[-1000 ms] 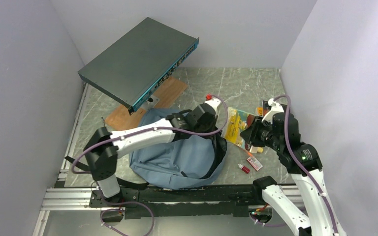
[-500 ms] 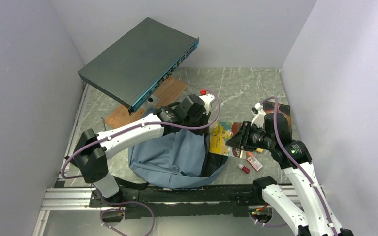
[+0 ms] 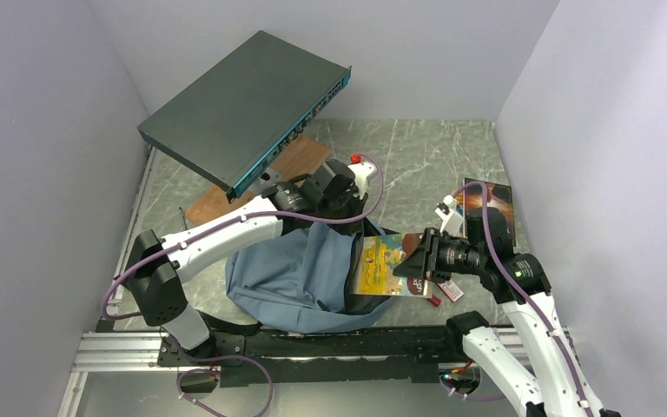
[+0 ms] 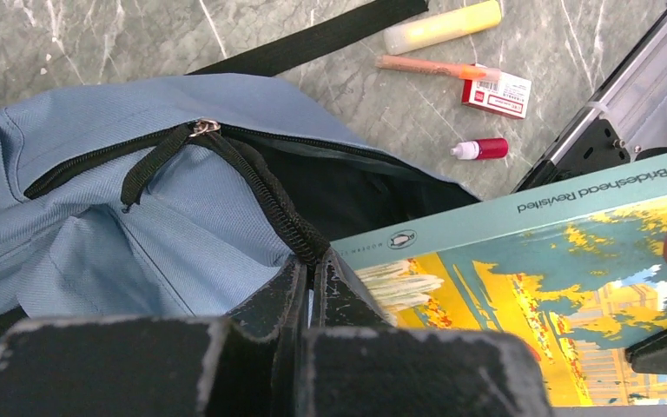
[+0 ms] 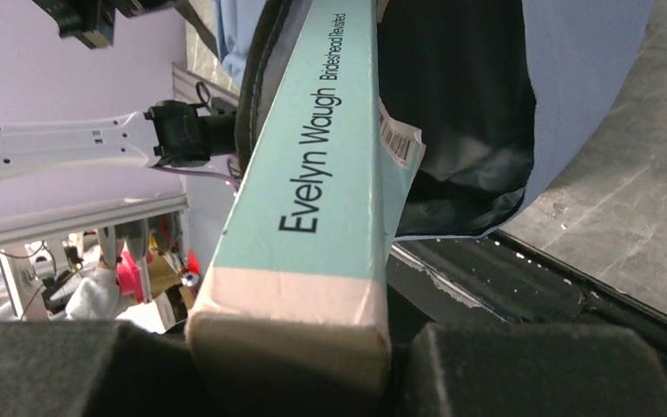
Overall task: Pack the student bag
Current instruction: Place the book in the student bag.
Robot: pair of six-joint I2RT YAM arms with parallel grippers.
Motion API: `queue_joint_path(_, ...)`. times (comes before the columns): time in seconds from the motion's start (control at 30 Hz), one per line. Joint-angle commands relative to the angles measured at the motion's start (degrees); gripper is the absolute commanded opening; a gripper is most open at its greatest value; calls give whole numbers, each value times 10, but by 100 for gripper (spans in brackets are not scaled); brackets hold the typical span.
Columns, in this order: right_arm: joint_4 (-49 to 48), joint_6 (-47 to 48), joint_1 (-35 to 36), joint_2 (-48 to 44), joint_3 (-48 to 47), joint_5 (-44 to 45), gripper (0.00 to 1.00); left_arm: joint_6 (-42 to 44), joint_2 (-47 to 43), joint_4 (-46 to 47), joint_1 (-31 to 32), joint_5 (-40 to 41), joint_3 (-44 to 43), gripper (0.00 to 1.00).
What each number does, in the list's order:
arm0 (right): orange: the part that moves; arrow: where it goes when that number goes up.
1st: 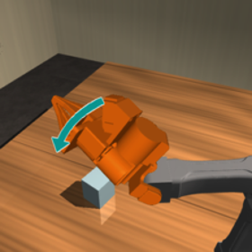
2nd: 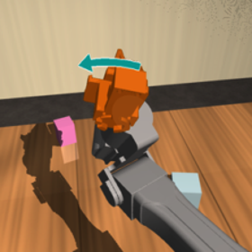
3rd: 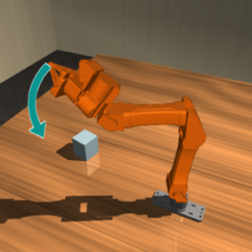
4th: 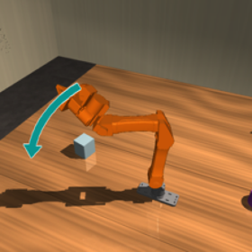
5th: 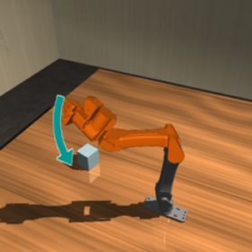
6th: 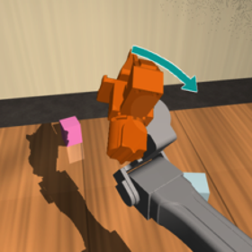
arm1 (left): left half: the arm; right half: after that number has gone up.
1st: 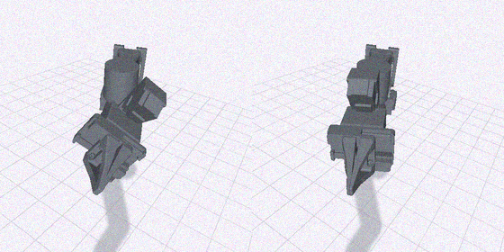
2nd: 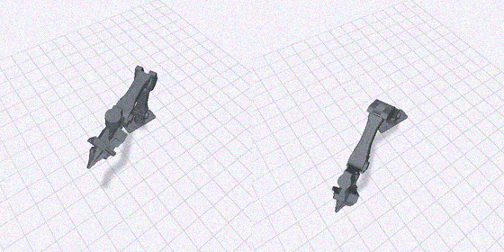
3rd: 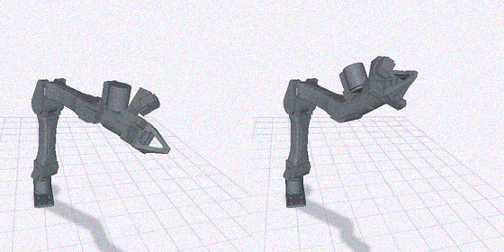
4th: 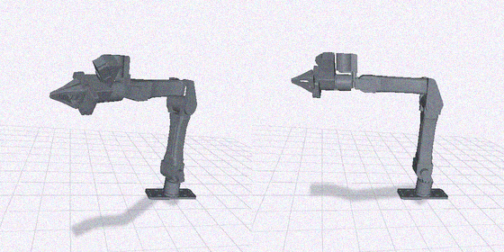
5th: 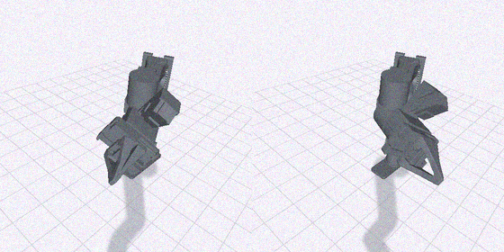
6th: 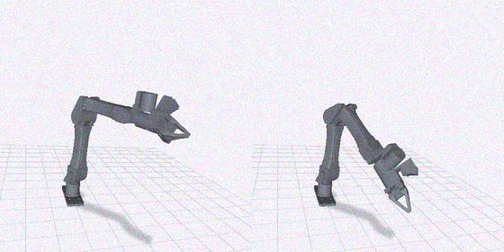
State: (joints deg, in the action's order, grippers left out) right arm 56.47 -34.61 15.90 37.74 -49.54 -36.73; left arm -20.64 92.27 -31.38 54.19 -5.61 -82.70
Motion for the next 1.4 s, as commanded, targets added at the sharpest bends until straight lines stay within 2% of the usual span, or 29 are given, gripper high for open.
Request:
queue_joint_path(0.0,-1,10,3,-11,-11,-60,0,11,-39,31,-4,-17,-42,0)
queue_joint_path(0.3,-242,-92,3,6,108,-70,0,-5,-27,2,-4,-61,-65,2)
queue_joint_path(0.37,-310,-123,3,10,126,-85,0,-5,-25,-3,-4,-63,-61,9)
queue_joint_path(0.43,-352,-146,4,9,138,-94,0,-14,-28,4,-4,-66,-44,21)
queue_joint_path(0.67,-401,-180,3,10,152,-115,0,-32,-40,28,1,-80,6,59)
queue_joint_path(0.8,-398,-183,3,11,160,-110,0,-25,-45,11,20,-54,11,69)
queue_joint_path(0.87,-392,-178,4,10,160,-104,0,-21,-52,-10,36,-23,16,80)
queue_joint_path(0.93,-384,-173,3,11,158,-101,0,-21,-66,-18,49,12,29,85)
queue_joint_path(1.13,-384,-173,4,14,155,-101,0,-24,-92,-51,88,125,59,82)
queue_joint_path(1.3,-390,-172,3,17,148,-104,0,-23,-72,-74,93,143,49,79)
queue_joint_path(1.37,-388,-170,3,18,148,-105,0,-20,-63,-86,93,156,39,72)
